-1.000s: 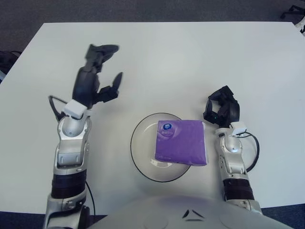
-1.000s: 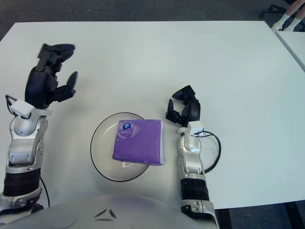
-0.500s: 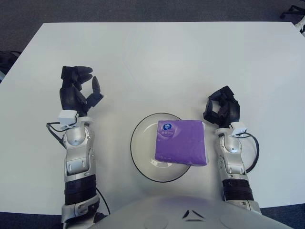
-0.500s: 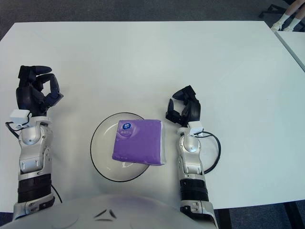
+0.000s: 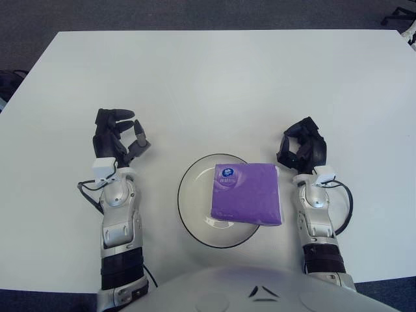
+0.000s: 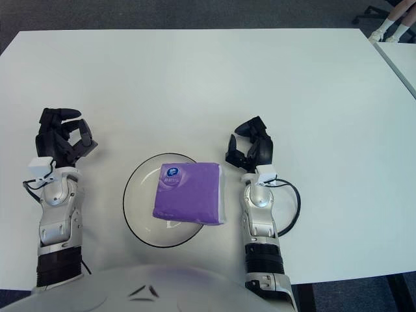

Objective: Put the tissue paper into the plate.

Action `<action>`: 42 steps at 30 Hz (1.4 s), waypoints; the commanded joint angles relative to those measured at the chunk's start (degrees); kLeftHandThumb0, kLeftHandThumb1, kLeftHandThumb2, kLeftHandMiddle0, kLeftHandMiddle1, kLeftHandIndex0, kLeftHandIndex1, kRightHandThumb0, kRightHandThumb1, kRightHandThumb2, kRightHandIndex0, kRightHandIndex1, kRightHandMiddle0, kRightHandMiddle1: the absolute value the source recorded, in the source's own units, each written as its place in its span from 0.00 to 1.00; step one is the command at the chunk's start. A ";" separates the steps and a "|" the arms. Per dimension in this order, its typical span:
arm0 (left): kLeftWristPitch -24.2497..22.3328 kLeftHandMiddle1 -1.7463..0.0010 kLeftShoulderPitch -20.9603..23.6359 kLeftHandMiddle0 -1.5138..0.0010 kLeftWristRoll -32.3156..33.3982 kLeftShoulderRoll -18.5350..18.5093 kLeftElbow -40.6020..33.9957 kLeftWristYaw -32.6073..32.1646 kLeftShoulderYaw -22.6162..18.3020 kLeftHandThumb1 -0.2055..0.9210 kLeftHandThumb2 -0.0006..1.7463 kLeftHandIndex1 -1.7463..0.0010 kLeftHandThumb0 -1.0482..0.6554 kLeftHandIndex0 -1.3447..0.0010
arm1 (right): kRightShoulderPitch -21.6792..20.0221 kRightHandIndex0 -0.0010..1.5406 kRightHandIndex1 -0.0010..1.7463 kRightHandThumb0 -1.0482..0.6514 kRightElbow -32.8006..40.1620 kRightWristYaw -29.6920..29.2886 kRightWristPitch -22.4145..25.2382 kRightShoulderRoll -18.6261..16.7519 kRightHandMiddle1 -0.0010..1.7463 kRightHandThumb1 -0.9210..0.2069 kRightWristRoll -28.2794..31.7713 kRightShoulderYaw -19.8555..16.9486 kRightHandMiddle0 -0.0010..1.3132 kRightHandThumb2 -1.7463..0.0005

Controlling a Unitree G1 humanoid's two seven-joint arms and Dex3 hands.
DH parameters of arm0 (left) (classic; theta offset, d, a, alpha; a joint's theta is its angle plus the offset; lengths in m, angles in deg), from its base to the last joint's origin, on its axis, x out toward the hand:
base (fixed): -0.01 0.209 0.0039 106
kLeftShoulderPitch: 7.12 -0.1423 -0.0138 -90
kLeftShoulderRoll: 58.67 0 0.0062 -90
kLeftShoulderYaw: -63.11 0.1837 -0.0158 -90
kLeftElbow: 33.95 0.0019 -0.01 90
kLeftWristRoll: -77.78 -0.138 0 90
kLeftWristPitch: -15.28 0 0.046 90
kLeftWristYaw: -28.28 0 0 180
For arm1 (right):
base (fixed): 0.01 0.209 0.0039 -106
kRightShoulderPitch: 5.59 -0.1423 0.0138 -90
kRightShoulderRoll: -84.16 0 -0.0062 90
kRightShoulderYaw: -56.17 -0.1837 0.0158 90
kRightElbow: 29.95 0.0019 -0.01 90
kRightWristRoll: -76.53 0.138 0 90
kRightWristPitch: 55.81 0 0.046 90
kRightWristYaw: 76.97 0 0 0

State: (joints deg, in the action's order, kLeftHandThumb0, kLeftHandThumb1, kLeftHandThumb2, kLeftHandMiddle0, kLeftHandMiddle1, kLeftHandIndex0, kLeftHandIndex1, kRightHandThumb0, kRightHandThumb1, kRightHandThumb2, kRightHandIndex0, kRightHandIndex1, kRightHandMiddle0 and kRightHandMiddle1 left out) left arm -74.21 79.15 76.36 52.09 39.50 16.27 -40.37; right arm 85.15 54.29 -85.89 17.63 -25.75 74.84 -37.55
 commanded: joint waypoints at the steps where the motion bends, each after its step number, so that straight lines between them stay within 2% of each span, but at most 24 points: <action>1: 1.11 0.00 -2.47 0.51 0.52 1.02 0.70 -0.30 0.63 0.29 0.88 0.03 0.59 0.55 | 5.91 0.55 1.00 0.36 -5.70 0.20 9.54 -1.68 1.00 0.42 0.56 0.88 0.39 0.34; 10: 1.36 0.00 -6.07 0.51 2.38 2.16 1.59 1.54 2.62 0.26 0.90 0.04 0.61 0.53 | 5.91 0.56 1.00 0.36 -5.96 1.61 8.03 -1.21 1.00 0.42 0.69 1.85 0.39 0.34; 25: 3.73 0.00 -11.89 0.51 3.54 1.45 2.79 5.41 7.08 0.26 0.91 0.00 0.61 0.57 | 6.26 0.59 1.00 0.36 -4.17 1.70 9.10 -0.61 1.00 0.43 -0.66 3.76 0.40 0.32; 28: 4.22 0.00 -12.76 0.51 3.76 1.18 3.12 6.16 7.58 0.28 0.90 0.00 0.61 0.59 | 6.42 0.60 1.00 0.36 -3.51 1.60 9.84 -0.51 1.00 0.43 -0.72 4.08 0.40 0.32; 33: 5.24 0.00 -14.07 0.55 4.39 0.21 4.53 8.36 8.29 0.37 0.84 0.00 0.61 0.65 | 6.73 0.59 1.00 0.36 -2.17 1.25 11.42 -0.75 1.00 0.43 -0.47 4.40 0.39 0.33; 42: 7.29 0.00 -15.50 0.49 5.49 -0.63 6.65 11.25 8.94 0.28 0.90 0.00 0.61 0.61 | 7.06 0.58 1.00 0.36 -1.04 1.50 12.21 -1.19 1.00 0.42 0.26 4.53 0.39 0.34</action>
State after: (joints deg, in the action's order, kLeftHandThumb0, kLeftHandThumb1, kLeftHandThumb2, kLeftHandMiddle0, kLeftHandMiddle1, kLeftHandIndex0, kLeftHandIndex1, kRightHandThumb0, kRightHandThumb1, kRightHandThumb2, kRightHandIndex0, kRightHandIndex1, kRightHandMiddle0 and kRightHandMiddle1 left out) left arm -65.44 66.70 80.86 51.68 42.84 26.07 -32.09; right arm 86.28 57.59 -85.28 22.41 -25.89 74.24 -33.67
